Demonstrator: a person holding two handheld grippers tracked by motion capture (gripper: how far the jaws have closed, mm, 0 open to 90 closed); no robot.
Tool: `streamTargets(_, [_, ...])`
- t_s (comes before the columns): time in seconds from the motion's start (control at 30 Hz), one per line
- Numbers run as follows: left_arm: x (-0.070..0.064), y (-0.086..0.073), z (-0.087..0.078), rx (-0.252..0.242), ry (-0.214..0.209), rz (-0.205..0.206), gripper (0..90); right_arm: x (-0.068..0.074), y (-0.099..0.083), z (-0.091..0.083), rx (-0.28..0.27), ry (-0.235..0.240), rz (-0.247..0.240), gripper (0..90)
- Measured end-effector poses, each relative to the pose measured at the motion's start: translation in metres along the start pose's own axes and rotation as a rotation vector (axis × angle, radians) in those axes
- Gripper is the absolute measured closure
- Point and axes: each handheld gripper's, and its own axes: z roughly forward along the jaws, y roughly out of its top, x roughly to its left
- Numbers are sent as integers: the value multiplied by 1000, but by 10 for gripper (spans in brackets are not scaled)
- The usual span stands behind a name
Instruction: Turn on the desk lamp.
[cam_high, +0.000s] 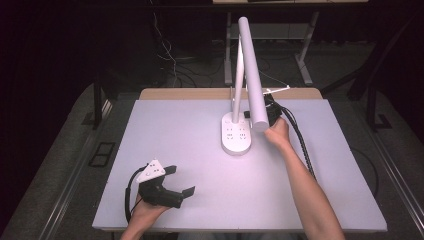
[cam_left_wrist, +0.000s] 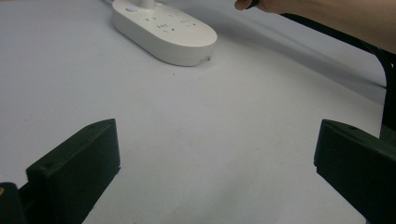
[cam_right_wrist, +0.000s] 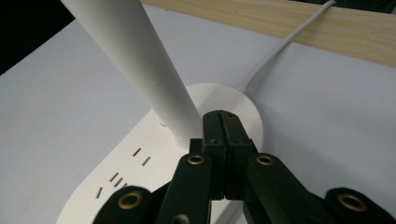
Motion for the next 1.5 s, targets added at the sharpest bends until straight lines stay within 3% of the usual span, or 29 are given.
streamTargets(0.27, [-1,1,1,4,-5,7,0,8,3,-23,-15,-1,-39,897])
streamTargets(0.43, [-3,1,2,6,-7,13,0,12,2,-40,-15,0,-46,800])
streamTargets(0.63, [-3,1,2,6,-9,9,0,16,0,-58,-47,42,-35,578])
streamTargets(0.8, [-4,1,3,4,-12,10,0,20,-8,-72,-64,12,-43,388])
streamTargets(0.83, [-4,1,3,5,-14,12,0,20,-8,-72,-64,12,-43,388])
streamTargets(0.87, [-4,1,3,8,-14,15,0,22,-12,-77,-63,-5,-41,304])
streamTargets(0.9, [-4,1,3,8,-14,15,0,22,-12,-77,-63,-5,-41,304])
streamTargets(0.93, [-5,1,4,4,-15,13,0,24,-17,-82,-73,-16,-46,198])
streamTargets(0.97, [-5,1,4,2,-15,13,0,24,-17,-82,-73,-16,-46,198])
streamTargets(1.0, [-5,1,4,5,-15,15,0,27,-22,-86,-77,-24,-51,112])
streamTargets(1.03, [-5,1,4,6,-16,16,0,28,-24,-88,-77,-21,-53,104])
streamTargets(1.1, [-6,2,4,7,-17,17,0,30,-29,-92,-73,-11,-51,6])
streamTargets(1.5, [-6,2,6,7,-24,21,0,45,-56,-118,-99,28,-59,5])
